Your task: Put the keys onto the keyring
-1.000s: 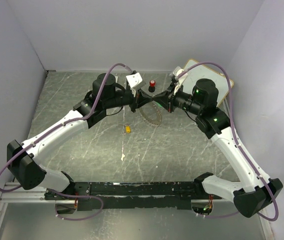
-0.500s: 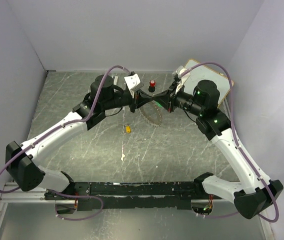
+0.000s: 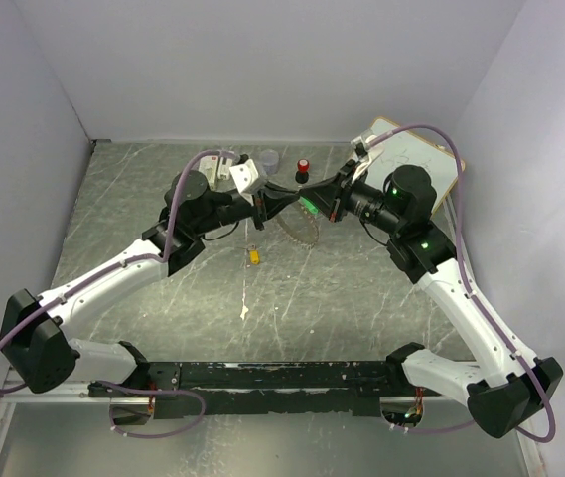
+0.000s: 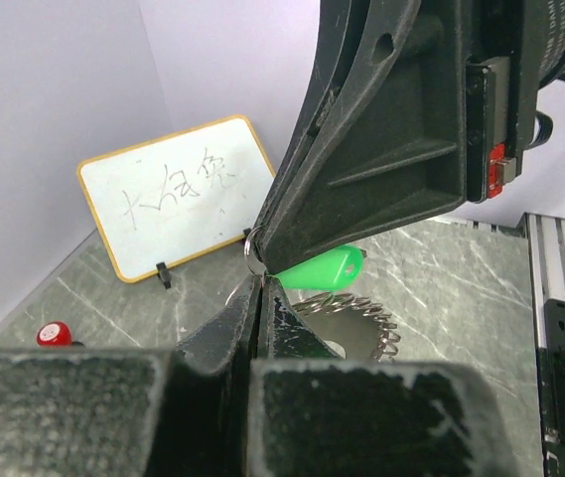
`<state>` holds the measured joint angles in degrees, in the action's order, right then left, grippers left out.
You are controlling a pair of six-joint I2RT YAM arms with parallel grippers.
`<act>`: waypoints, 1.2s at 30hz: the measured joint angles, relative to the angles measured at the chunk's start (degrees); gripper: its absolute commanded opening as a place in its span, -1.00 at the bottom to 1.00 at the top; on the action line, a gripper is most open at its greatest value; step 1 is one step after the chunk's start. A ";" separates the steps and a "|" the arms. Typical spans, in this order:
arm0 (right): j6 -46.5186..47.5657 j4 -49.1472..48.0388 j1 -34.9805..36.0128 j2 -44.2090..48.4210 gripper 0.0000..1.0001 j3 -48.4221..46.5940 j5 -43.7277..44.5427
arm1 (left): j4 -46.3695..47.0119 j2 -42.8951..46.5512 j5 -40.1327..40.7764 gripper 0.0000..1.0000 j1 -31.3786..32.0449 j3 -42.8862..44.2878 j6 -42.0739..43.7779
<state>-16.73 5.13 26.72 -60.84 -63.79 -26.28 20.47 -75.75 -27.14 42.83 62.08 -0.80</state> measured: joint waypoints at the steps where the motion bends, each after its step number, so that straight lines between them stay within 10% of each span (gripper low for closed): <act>1: -0.46 -0.20 0.04 0.00 -1.00 0.00 0.20 | 1.22 0.20 0.11 -0.87 -0.04 -0.55 -0.39; 28: -2.67 -0.52 0.74 -0.02 -1.00 0.00 2.78 | 15.37 2.19 0.70 -0.84 -3.02 -7.54 -10.69; 31: -2.21 -0.35 0.76 -0.02 -1.00 -0.28 2.84 | 15.47 2.19 0.72 -0.05 -3.15 -7.56 -11.21; 36: -0.15 1.16 -0.83 0.04 -1.00 -1.75 7.50 | 15.76 4.02 3.23 0.28 -5.40 -8.83 -11.72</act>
<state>-16.88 6.28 25.89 -60.80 -65.54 -18.79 36.23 -71.72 -23.90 37.43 53.25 -12.51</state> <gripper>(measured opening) 0.025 0.603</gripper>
